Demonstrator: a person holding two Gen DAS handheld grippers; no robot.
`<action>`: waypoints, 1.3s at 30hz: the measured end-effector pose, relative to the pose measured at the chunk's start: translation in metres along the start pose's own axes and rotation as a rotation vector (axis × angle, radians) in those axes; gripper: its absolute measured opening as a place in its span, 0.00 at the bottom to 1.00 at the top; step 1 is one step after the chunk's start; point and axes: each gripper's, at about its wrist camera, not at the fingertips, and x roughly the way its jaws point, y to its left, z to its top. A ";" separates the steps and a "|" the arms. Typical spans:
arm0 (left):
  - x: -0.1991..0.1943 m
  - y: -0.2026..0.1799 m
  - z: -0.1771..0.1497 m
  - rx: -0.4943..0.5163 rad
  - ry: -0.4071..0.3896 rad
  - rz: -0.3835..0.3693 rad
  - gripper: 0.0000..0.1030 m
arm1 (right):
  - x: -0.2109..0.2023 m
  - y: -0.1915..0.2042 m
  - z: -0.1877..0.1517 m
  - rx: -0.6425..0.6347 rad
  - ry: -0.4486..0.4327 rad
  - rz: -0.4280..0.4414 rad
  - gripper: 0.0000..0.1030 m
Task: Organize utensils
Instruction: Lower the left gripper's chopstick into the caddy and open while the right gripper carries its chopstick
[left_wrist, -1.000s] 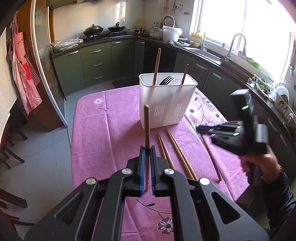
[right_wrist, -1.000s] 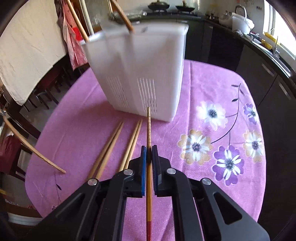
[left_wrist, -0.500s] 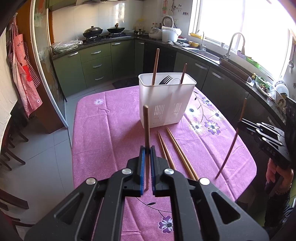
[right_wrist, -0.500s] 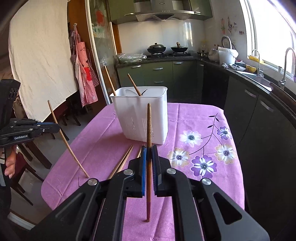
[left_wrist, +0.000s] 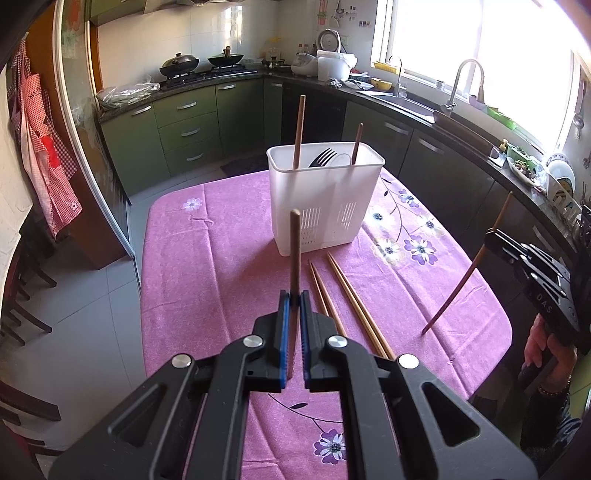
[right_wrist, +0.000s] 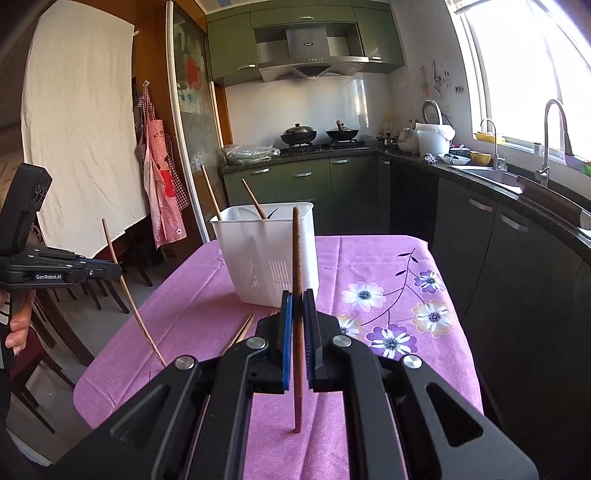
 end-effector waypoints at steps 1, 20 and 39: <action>0.000 -0.001 0.000 0.002 0.001 -0.003 0.05 | -0.001 0.002 0.000 -0.009 -0.001 -0.004 0.06; -0.028 -0.021 0.075 0.035 -0.137 -0.046 0.05 | -0.014 -0.004 -0.003 -0.008 0.012 0.008 0.06; 0.002 -0.046 0.190 0.049 -0.248 0.041 0.06 | -0.018 -0.010 -0.004 -0.001 0.025 0.016 0.07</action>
